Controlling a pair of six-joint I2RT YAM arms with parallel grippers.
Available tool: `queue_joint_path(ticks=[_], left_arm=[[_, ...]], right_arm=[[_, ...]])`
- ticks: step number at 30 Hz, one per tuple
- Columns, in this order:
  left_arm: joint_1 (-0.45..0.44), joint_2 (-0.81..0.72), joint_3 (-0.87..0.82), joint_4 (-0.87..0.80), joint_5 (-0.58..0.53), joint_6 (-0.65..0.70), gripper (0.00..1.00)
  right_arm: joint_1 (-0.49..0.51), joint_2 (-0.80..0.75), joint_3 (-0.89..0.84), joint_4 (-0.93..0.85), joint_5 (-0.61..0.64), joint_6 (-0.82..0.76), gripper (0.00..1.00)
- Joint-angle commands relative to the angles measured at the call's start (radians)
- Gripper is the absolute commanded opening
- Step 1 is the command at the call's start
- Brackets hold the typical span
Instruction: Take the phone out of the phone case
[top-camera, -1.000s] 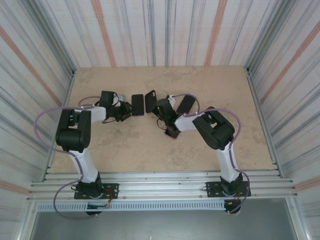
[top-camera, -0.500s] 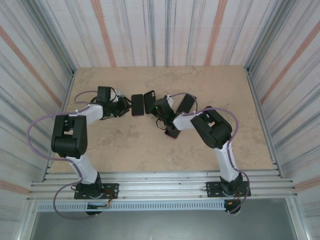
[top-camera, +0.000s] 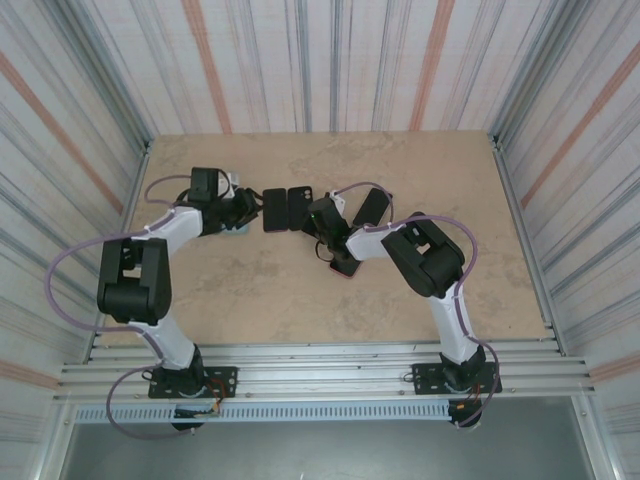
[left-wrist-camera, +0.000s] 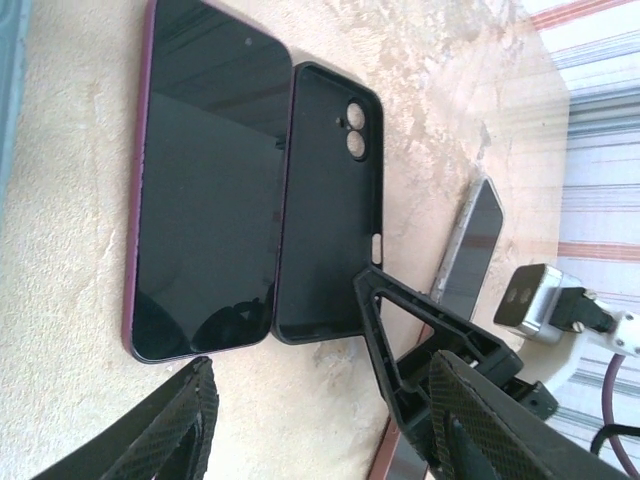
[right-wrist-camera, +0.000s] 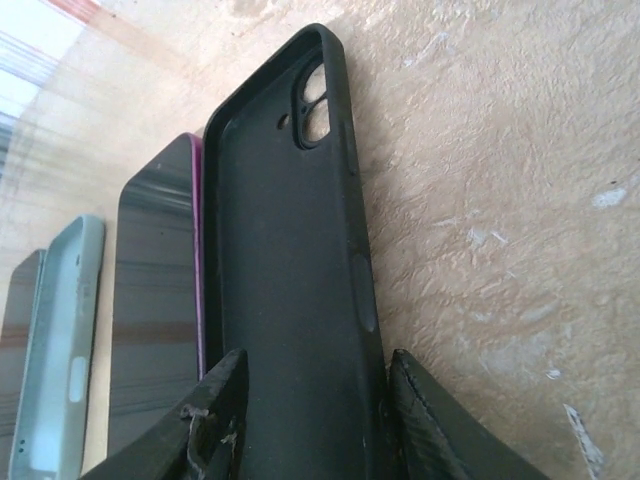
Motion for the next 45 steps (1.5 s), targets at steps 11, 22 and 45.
queue_joint_path(ticks=[11, 22, 45], left_arm=[[0.007, -0.184, -0.056, -0.04, 0.068, 0.023, 0.67], [-0.071, -0.322, -0.16, -0.056, 0.054, 0.03, 0.83], [-0.198, -0.301, -0.157, 0.076, 0.053, -0.089, 0.84]], right_arm=[[-0.038, -0.253, -0.045, -0.32, 0.091, -0.218, 0.67], [-0.152, -0.494, -0.194, -0.547, 0.14, -0.23, 0.96], [-0.28, -0.101, 0.171, -0.773, 0.133, -0.271, 0.99]])
